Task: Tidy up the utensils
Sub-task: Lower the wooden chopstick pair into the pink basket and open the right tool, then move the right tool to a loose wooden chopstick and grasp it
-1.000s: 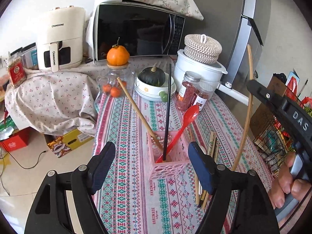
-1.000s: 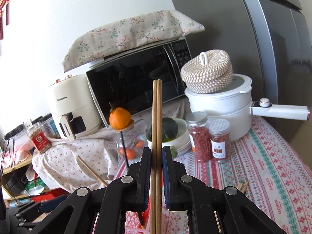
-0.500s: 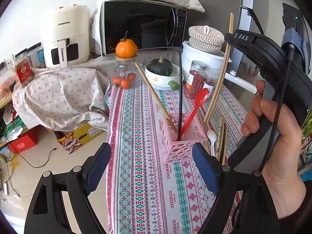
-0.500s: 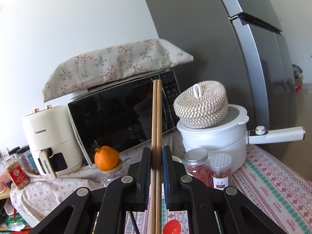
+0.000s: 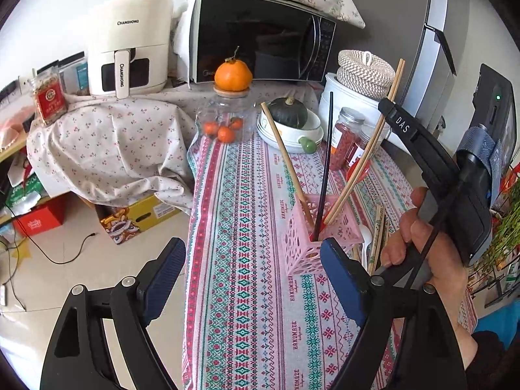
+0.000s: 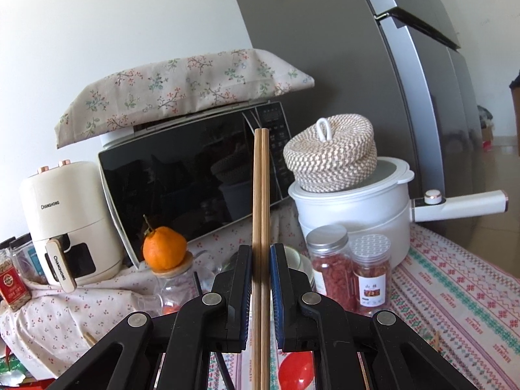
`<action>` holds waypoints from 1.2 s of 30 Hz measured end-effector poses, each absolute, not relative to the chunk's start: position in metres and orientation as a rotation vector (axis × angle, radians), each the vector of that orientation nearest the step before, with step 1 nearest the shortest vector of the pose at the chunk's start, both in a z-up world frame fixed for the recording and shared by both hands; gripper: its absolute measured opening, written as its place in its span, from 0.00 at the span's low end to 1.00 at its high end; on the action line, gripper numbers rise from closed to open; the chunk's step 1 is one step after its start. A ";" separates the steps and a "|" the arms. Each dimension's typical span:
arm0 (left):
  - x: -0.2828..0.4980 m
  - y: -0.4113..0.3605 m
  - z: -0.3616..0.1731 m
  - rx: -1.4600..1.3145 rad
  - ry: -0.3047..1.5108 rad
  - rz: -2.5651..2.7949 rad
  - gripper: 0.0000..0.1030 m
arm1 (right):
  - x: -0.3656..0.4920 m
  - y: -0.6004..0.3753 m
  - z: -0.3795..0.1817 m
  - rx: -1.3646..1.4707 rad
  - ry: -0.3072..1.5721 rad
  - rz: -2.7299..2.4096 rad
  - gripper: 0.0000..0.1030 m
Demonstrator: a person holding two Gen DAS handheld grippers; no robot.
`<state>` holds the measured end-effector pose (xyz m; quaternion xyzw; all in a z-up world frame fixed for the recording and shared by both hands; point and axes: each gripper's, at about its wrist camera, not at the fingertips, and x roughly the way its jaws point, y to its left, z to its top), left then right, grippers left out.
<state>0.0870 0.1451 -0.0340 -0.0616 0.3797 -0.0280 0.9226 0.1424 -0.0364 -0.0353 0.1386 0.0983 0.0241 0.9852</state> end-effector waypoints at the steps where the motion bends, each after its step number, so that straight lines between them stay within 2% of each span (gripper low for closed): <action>1: 0.088 0.145 -0.035 -0.126 0.782 -0.055 0.84 | 0.143 -0.036 -0.038 0.275 0.209 0.058 0.10; 6: 0.092 0.143 -0.037 -0.138 0.792 -0.052 0.84 | 0.137 -0.039 -0.040 0.262 0.250 0.109 0.12; 8: 0.093 0.141 -0.038 -0.142 0.797 -0.055 0.84 | 0.134 -0.041 -0.039 0.246 0.270 0.129 0.16; 13: 0.095 0.129 -0.041 -0.135 0.816 -0.063 0.84 | 0.124 -0.055 -0.030 0.194 0.329 0.167 0.38; 17: 0.097 0.117 -0.045 -0.144 0.840 -0.081 0.84 | 0.115 -0.076 -0.027 0.160 0.389 0.184 0.50; 19: 0.099 0.110 -0.048 -0.147 0.852 -0.094 0.84 | 0.112 -0.089 -0.028 0.144 0.419 0.185 0.61; 28: 0.104 0.078 -0.064 -0.122 0.916 -0.139 0.87 | 0.104 -0.153 -0.045 0.157 0.524 0.103 0.76; 36: 0.112 0.062 -0.083 -0.110 0.984 -0.168 0.87 | 0.130 -0.187 -0.091 0.167 0.763 0.073 0.82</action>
